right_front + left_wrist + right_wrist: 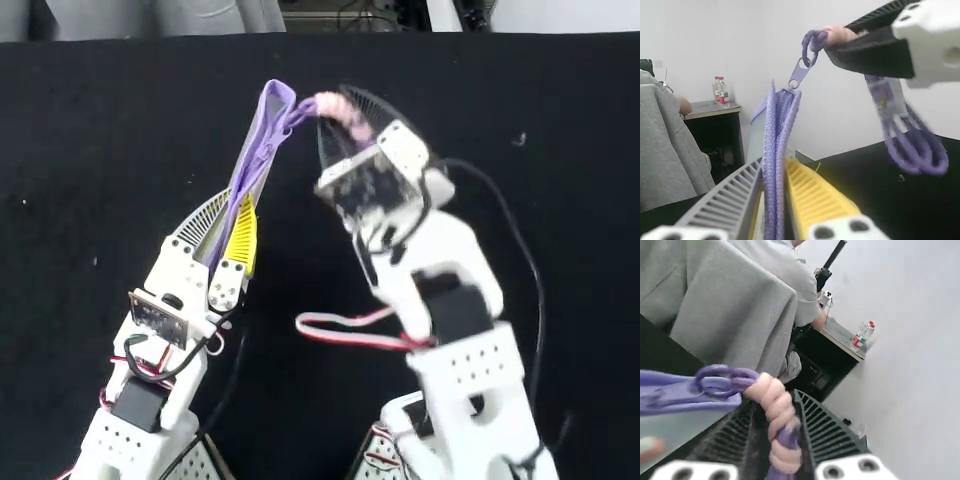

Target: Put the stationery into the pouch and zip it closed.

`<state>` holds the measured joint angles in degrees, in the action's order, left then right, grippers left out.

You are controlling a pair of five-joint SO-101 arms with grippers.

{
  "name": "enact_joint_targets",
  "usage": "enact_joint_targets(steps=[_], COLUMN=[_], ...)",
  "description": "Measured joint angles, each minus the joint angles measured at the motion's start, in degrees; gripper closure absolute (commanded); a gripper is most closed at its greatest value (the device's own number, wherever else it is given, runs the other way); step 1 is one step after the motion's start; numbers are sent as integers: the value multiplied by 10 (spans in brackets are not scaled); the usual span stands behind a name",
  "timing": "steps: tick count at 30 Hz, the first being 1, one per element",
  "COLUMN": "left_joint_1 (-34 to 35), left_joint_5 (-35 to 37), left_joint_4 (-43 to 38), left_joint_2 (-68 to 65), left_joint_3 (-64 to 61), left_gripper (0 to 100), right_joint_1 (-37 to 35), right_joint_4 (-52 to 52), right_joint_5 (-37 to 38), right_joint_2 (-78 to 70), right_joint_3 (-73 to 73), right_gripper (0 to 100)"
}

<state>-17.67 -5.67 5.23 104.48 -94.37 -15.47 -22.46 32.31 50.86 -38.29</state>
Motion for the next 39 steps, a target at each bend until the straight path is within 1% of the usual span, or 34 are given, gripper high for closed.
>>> enact_joint_targets(steps=[2, 9, 15, 21, 25, 33, 35, 39], left_joint_1=[4, 14, 22, 23, 25, 25, 25, 25], left_joint_5=[0, -1, 0, 0, 0, 1, 1, 1], left_joint_4=[0, 0, 0, 0, 0, 0, 0, 0], left_joint_2=[0, 0, 0, 0, 0, 0, 0, 0], left_joint_3=[0, 0, 0, 0, 0, 0, 0, 0], left_gripper=[973, 973, 973, 973, 973, 973, 973, 973], right_joint_1=[11, 18, 69, 79, 87, 92, 92, 93], right_joint_4=[-1, -3, -2, -6, -65, -201, -231, -272], right_joint_5=[0, 0, -1, -1, -1, -1, -1, -1], right_joint_2=[-47, -220, -341, -469, -525, -534, -535, -535], right_joint_3=[41, 182, 300, 399, 458, 487, 487, 487], right_gripper=[987, 987, 987, 987, 987, 981, 946, 845])
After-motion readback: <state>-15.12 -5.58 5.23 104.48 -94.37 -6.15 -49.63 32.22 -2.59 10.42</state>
